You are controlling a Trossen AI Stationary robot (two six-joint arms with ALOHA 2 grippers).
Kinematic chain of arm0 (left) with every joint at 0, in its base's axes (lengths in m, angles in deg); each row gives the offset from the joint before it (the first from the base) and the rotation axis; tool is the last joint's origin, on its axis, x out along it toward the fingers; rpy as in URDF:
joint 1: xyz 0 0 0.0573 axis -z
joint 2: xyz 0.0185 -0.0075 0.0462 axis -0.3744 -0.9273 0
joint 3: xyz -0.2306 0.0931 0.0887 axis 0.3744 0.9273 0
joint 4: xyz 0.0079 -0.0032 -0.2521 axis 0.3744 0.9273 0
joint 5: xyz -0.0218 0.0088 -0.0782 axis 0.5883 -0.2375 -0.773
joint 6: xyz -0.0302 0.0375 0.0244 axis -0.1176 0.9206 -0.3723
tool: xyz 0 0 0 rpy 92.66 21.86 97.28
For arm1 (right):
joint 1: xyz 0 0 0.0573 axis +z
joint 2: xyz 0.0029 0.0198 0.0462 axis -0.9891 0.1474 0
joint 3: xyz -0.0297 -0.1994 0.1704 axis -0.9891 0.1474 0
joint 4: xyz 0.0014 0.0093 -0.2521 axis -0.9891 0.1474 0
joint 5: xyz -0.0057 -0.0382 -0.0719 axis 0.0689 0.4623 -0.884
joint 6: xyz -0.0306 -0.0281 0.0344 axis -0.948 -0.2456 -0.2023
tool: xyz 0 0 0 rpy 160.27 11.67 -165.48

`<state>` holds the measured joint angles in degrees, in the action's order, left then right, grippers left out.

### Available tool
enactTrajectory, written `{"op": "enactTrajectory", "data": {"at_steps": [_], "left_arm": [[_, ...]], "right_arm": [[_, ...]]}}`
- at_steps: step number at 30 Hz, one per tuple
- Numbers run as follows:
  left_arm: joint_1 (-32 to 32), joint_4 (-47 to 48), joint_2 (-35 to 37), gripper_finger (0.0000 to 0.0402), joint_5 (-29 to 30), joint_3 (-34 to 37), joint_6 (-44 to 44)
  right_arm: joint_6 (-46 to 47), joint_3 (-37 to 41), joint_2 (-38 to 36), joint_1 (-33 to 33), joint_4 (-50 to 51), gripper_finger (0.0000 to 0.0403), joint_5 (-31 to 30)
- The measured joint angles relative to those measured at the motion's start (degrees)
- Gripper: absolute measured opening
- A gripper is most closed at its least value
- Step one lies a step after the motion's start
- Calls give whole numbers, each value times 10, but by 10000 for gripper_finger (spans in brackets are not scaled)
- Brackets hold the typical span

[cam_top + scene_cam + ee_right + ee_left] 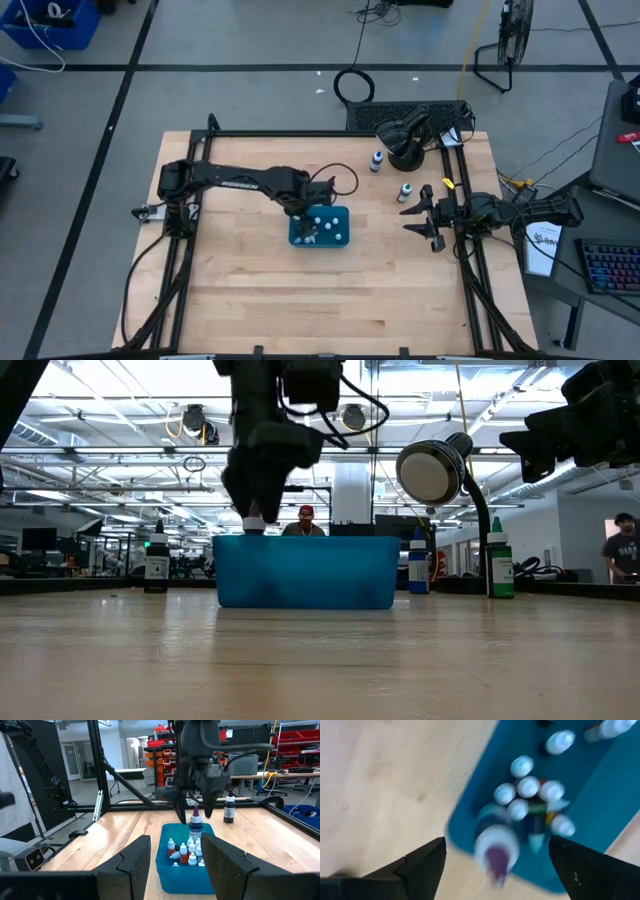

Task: Pick & Place food coloring
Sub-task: Put the large black food coloring bottle into the blue bin

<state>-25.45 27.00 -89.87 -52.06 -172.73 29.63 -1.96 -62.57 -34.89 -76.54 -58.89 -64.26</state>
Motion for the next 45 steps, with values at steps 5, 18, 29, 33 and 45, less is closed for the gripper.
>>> {"op": "enactTrajectory", "data": {"at_steps": [5, 18, 29, 33, 45], "left_arm": [[0, 160, 0, 349, 90, -63, -18], [-111, 205, 104, 307, 106, 12, 1], [-276, 54, 271, 311, 40, 177, 31], [-312, 41, 271, 317, 27, 229, 50], [-353, -70, 271, 305, -7, 327, 87]], "right_arm": [[0, 0, 0, 0, 0, 165, 0], [0, 0, 0, 0, 0, 167, 0], [0, 0, 0, 0, 0, 164, 0], [0, 0, 0, 0, 0, 164, 0], [0, 0, 0, 0, 0, 167, 0]]}}
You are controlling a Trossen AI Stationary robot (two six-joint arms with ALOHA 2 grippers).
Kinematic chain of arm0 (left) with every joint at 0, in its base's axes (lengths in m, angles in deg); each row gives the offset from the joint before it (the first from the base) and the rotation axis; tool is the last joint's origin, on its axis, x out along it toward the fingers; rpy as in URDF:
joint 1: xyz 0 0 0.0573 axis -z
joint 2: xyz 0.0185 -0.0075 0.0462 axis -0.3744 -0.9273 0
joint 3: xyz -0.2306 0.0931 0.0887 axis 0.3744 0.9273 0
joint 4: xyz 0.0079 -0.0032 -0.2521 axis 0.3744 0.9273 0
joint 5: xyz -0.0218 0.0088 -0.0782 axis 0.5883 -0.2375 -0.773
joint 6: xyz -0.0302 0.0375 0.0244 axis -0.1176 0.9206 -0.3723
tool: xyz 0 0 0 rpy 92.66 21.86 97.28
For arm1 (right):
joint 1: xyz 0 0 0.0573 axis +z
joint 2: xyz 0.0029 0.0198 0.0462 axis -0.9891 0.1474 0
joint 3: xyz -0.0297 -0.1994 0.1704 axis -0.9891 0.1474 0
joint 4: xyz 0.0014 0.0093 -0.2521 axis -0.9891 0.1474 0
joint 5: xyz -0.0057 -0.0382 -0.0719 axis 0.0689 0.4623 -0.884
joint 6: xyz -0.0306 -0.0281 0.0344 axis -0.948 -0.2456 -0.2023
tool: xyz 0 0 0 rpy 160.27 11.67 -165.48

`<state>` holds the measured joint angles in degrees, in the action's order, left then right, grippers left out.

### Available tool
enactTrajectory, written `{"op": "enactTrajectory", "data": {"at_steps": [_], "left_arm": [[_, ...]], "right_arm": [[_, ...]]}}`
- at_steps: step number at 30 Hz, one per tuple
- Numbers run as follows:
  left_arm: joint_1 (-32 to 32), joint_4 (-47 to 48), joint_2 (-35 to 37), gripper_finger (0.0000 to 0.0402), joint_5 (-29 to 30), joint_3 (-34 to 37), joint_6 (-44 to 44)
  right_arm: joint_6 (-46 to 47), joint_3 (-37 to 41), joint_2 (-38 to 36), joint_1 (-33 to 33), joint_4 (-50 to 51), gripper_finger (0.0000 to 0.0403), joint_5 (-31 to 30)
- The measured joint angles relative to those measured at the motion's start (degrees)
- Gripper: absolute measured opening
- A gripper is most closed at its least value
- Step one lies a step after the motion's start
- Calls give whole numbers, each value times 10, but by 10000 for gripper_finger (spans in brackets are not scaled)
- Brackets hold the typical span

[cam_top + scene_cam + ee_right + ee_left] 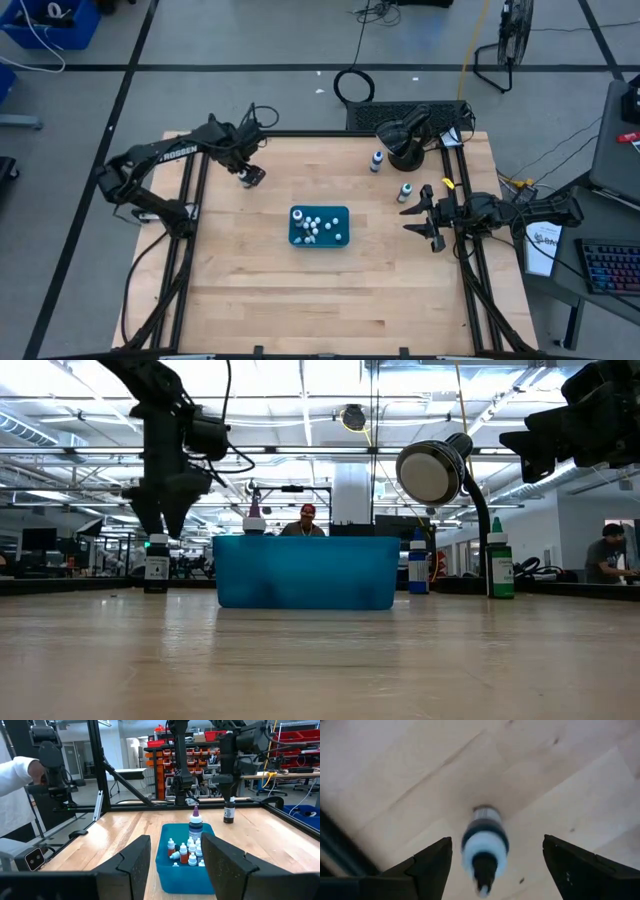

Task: Pick & Place food coloring
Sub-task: Put the large black food coloring bottle into the blue bin

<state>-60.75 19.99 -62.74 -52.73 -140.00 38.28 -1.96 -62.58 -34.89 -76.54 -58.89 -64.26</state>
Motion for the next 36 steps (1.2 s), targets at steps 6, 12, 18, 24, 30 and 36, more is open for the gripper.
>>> {"op": "enactTrajectory", "data": {"at_steps": [6, 12, 18, 24, 30, 36], "left_arm": [[-7, -52, 0, 296, -11, 53, 1], [-6, -86, 0, 297, -18, 87, 0], [-6, -103, 0, 286, -15, 88, 2], [-6, -107, 0, 276, -13, 88, 1], [-6, -107, 0, 244, 2, 88, -7], [-5, -107, 0, 141, 2, 87, -8]], "right_arm": [[0, 0, 0, 0, 0, 167, 0], [0, 0, 0, 0, 0, 167, 0], [0, 0, 0, 0, 0, 167, 0], [0, 0, 0, 0, 0, 167, 0], [0, 0, 0, 0, 0, 167, 0], [0, 0, 0, 0, 0, 167, 0]]}}
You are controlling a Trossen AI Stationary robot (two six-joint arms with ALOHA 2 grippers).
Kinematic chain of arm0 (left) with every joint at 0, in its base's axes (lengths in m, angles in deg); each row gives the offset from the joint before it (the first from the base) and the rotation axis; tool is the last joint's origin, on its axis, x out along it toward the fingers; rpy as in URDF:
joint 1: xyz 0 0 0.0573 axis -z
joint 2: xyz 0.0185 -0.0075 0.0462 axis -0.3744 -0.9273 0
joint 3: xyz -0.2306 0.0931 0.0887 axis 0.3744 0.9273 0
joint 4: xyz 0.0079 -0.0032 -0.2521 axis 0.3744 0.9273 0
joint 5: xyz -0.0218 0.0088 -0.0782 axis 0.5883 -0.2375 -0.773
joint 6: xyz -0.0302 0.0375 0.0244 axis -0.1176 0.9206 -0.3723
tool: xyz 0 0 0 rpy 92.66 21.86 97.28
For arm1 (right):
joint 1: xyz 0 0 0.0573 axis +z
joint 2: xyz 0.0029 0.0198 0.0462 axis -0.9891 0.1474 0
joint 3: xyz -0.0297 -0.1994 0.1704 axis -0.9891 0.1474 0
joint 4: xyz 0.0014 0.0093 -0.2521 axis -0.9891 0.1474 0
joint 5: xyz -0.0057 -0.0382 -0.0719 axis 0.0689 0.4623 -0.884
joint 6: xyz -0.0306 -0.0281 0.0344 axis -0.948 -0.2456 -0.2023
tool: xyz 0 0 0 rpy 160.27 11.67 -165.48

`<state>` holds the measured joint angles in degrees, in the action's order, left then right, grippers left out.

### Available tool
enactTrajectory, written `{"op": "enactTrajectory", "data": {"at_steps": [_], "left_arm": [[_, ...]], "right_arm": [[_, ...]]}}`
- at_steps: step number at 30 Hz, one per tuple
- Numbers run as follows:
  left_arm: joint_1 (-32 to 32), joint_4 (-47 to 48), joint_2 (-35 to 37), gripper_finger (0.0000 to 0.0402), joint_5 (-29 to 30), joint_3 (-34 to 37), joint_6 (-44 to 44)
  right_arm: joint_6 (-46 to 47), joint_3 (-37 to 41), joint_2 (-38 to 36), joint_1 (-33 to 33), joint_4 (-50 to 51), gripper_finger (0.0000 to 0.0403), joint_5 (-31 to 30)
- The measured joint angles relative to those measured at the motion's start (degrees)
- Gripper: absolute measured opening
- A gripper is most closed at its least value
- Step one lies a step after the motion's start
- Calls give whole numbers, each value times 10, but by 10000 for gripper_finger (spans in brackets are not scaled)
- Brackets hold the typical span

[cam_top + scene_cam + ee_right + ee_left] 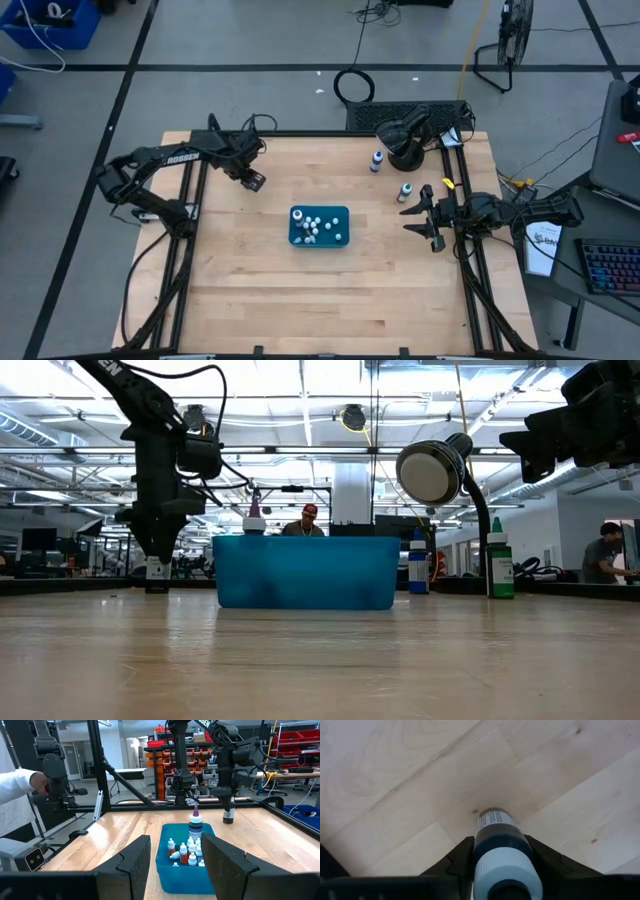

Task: Pick & Place food coloring
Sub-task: Put the large black food coloring bottle into the blue bin

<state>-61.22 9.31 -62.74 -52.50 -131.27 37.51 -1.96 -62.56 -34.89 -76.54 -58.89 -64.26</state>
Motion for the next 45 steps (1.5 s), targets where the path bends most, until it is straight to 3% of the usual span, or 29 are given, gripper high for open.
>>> {"op": "enactTrajectory", "data": {"at_steps": [8, 15, 19, 25, 31, 38, 45], "left_arm": [[48, 26, 5, 141, -46, -55, -5], [162, 129, 4, 141, 21, -260, -25], [235, 129, -5, 141, 31, -384, -34], [325, 166, -81, 141, 66, -534, -23], [354, 227, -228, 141, 66, -660, 26], [363, 236, -357, 141, 35, -697, 73], [364, 238, -403, 141, 21, -696, 71]], "right_arm": [[0, 0, 0, 0, 0, 167, 0], [0, 0, 0, 0, 0, 167, 0], [0, 0, 0, 0, 0, 167, 0], [0, 0, 0, 0, 0, 167, 0], [0, 0, 0, 0, 0, 167, 0], [0, 0, 0, 0, -1, 167, 0], [0, 0, 0, 0, 0, 167, 0]]}}
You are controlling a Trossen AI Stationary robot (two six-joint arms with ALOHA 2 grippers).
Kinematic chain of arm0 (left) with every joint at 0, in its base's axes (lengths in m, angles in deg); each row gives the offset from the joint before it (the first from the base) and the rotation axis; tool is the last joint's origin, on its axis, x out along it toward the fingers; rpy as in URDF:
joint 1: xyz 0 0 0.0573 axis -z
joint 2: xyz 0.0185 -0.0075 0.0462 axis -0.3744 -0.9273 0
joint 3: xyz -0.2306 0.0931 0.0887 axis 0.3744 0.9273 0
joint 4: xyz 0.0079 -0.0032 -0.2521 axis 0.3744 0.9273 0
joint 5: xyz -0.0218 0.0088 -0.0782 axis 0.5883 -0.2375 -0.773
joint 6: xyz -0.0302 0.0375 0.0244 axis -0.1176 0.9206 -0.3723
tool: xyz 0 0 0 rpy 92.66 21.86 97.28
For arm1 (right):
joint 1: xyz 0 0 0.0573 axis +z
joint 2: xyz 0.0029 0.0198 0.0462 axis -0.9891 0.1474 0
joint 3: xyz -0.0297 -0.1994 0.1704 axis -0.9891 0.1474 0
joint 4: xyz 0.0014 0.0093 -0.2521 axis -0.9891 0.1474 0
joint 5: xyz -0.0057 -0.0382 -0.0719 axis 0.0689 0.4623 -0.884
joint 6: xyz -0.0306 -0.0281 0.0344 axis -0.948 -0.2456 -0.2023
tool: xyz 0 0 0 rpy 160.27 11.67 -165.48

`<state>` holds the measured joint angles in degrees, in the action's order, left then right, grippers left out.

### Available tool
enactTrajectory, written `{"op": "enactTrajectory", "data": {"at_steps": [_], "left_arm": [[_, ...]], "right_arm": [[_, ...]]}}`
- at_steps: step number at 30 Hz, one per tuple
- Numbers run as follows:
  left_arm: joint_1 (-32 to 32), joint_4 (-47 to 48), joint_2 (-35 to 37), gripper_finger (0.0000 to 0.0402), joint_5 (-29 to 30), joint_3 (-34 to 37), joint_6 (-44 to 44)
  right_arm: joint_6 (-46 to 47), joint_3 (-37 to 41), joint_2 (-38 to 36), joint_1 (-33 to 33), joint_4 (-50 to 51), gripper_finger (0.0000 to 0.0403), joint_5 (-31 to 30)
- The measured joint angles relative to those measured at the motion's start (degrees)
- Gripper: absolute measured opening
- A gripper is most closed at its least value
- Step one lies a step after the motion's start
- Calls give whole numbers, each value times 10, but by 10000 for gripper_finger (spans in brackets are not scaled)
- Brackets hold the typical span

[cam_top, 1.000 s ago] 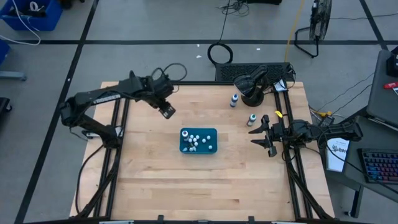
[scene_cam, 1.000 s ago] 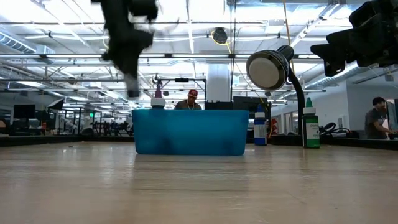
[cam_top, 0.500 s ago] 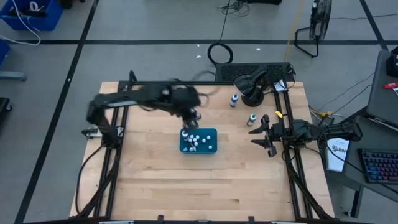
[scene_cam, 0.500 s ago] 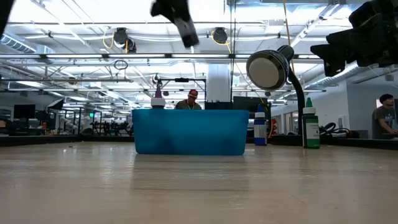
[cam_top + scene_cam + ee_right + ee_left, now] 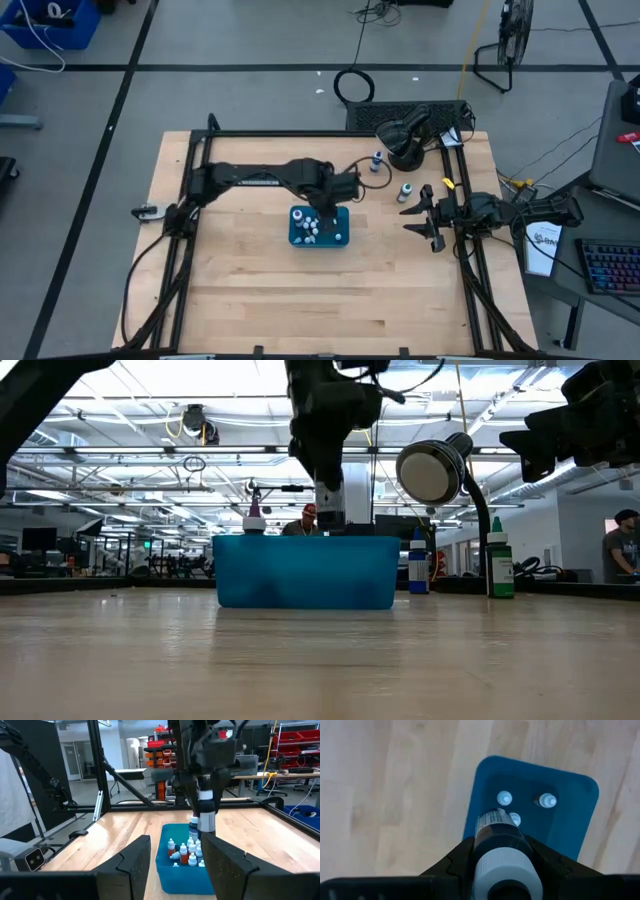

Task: Pick & Place food coloring
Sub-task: Put the large black food coloring bottle into the blue bin

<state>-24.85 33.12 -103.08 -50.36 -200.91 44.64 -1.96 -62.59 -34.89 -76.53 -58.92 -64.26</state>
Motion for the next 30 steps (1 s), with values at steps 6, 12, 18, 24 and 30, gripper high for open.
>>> {"op": "enactTrajectory", "data": {"at_steps": [6, 12, 18, 24, 30], "left_arm": [[-1, -16, -18, 141, -20, 0, -1], [0, -9, -33, 141, -22, 0, -7], [-5, -7, -40, 141, -19, 0, -11], [-15, -8, -42, 141, -7, 4, -11], [-17, -21, -43, 141, -12, 48, -18]], "right_arm": [[0, 0, 0, 0, 0, 167, 0], [0, 0, 0, 0, -2, 167, 0], [0, 0, 0, 0, 0, 167, 0], [0, 0, 0, 0, 0, 167, 0], [0, 0, 0, 0, 0, 167, 0]]}}
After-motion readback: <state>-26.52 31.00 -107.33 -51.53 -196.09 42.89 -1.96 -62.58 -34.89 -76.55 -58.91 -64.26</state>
